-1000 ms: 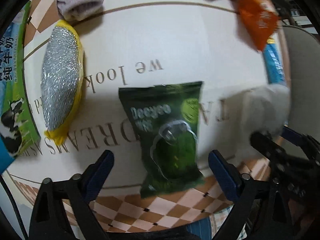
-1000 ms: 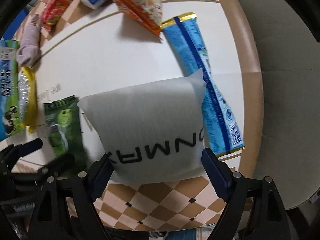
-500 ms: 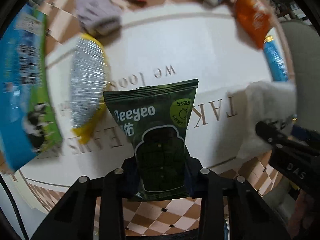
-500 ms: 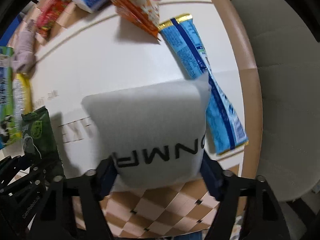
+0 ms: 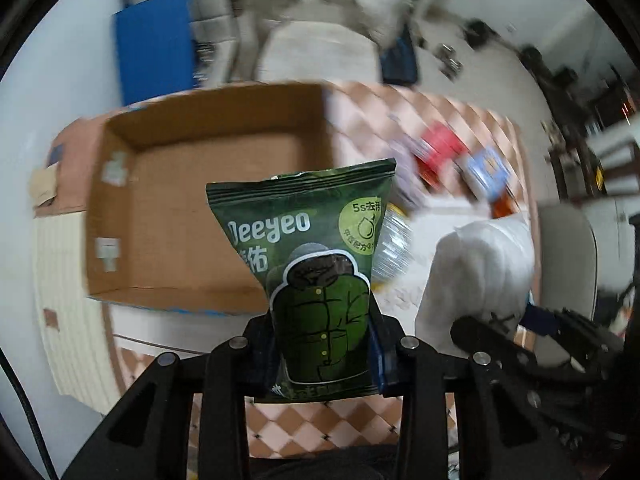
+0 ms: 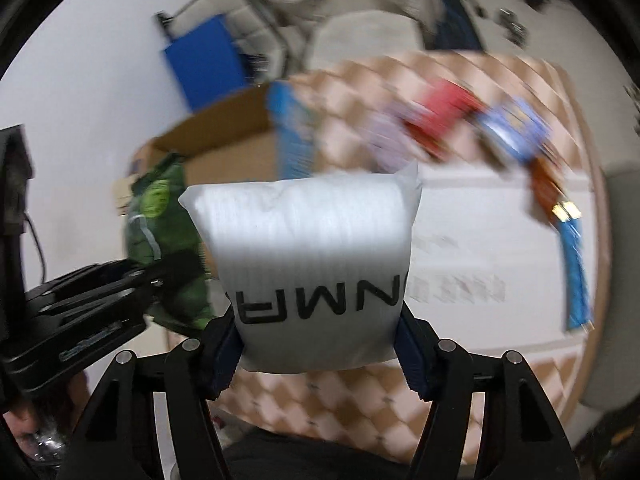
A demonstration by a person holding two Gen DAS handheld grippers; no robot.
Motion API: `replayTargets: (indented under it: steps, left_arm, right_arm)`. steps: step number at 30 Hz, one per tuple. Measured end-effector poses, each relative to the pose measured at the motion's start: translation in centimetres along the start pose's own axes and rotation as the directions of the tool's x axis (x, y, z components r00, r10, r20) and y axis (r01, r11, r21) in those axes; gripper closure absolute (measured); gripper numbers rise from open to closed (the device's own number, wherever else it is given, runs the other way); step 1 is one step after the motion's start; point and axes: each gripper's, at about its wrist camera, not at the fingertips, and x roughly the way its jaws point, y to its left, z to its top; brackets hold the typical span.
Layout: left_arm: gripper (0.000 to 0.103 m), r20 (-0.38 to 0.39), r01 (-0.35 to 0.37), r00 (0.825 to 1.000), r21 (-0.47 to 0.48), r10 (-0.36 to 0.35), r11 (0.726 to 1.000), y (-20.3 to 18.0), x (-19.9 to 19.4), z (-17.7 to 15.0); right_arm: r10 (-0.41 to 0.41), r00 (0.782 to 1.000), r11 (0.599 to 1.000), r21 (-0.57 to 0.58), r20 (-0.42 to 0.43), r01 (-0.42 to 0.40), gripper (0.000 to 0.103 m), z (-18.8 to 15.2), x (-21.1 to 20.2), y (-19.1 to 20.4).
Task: Organize soft objects
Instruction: 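Lower both held packs into the cardboard box and open both tools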
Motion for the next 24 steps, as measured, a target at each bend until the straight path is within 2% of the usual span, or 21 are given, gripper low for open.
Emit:
replayTargets:
  steps: [2, 5, 8, 11, 17, 24]
  left_arm:
    - [0.071, 0.007, -0.015, 1.0, -0.05, 0.016, 0.999, 3.8, 0.0, 2.0]
    - [0.071, -0.009, -0.017, 1.0, -0.104, 0.017, 0.994, 8.5, 1.4, 4.6]
    - [0.071, -0.056, -0.003, 0.998, -0.16, -0.006, 0.987, 13.2, 4.2, 8.8]
    - [0.071, -0.119, 0.013, 0.992, -0.177, -0.035, 0.984, 16.4, 7.5, 11.2]
    - [0.071, -0.245, 0.026, 0.968, -0.146, -0.061, 0.989, 18.9, 14.4, 14.4]
    - [0.071, -0.308, 0.046, 0.949, -0.071, -0.066, 0.996, 18.4, 17.9, 15.9]
  right_arm:
    - [-0.004, 1.0, 1.0, -0.031, 0.005, 0.004, 0.034, 2.9, 1.7, 5.3]
    - [-0.03, 0.999, 0.998, -0.053, -0.013, 0.029, 0.034, 6.2, 4.5, 9.6]
    - [-0.062, 0.997, 0.997, -0.051, -0.045, 0.06, 0.034, 9.3, 8.4, 12.8]
    - [-0.087, 0.992, 0.996, -0.029, -0.097, 0.084, 0.034, 12.5, 12.9, 15.0]
    - [-0.164, 0.97, 0.986, -0.031, -0.178, 0.161, 0.034, 15.8, 21.1, 16.7]
    - [-0.235, 0.95, 0.972, -0.051, -0.203, 0.23, 0.034, 17.5, 25.1, 16.4]
